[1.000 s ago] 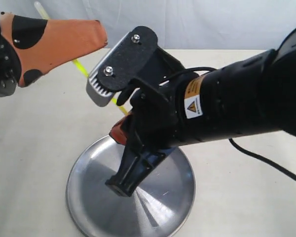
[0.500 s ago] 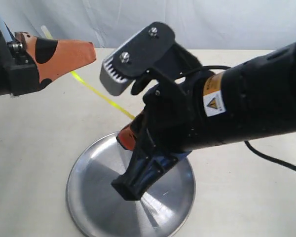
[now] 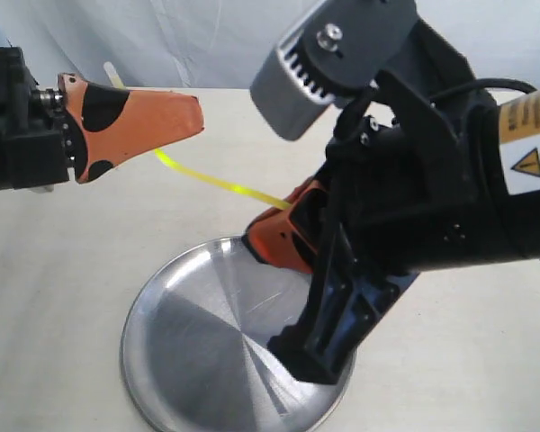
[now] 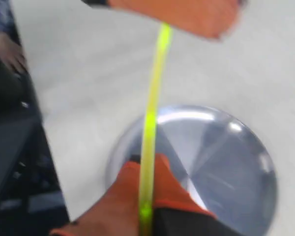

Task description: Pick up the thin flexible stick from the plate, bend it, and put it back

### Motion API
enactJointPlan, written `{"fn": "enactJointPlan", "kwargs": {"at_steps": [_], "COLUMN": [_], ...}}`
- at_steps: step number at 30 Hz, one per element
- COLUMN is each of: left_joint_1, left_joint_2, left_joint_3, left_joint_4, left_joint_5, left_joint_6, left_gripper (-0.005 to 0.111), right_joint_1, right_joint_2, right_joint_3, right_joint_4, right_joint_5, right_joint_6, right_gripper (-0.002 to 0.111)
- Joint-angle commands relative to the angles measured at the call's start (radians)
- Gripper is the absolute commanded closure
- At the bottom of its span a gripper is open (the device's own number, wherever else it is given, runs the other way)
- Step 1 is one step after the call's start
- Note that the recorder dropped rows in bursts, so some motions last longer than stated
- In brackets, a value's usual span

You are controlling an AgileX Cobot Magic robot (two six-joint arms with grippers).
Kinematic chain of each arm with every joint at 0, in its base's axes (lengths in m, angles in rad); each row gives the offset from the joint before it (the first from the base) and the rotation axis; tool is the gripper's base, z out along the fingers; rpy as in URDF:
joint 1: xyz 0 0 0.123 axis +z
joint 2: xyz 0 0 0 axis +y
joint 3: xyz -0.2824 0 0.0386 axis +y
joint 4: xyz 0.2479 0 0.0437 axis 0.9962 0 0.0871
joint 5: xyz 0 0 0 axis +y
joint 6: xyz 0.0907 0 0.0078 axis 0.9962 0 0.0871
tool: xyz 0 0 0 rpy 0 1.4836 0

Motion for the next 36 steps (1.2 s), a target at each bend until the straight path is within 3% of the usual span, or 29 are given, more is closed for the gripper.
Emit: {"fn": "enactJointPlan", "kwargs": {"at_steps": [1,12,18,23,28,33,36], "left_joint_1": [-0.006,-0.006,-0.006,-0.006,-0.006,-0.006,-0.006], "left_joint_2": [-0.035,-0.066,-0.066,-0.066,-0.066,-0.066,-0.066], "left_joint_3": [0.003,0.003,0.003,0.003,0.003,0.003,0.003], "left_joint_4": [-0.083,-0.249,-0.142,0.069,0.127,0.127,0.127], "left_joint_5": [-0.142,-0.232,-0.207,0.038,0.332,0.395,0.399], "left_joint_6": [0.008,0.010,0.008,0.008,0.008,0.018,0.018], "left_gripper": [0.107,0.107,0.107,0.107,0.107,0.107,0.107], "right_joint_1": [-0.005,-0.005,-0.005,-0.005,0.008,0.010,0.010], "right_joint_2": [0.048,0.226,0.279,0.248,0.147,0.045,-0.004], "right_joint_3": [-0.006,-0.006,-0.006,-0.006,-0.006,-0.006,-0.006], "right_joint_4": [-0.148,-0.169,-0.312,-0.393,-0.239,-0.005,0.035], "right_joint_5": [-0.010,-0.076,-0.191,-0.146,-0.098,-0.046,-0.040], "right_joint_6": [0.111,0.111,0.175,0.286,0.185,0.024,0.002], "right_gripper": [0.108,0.108,0.108,0.108,0.108,0.108,0.108]}}
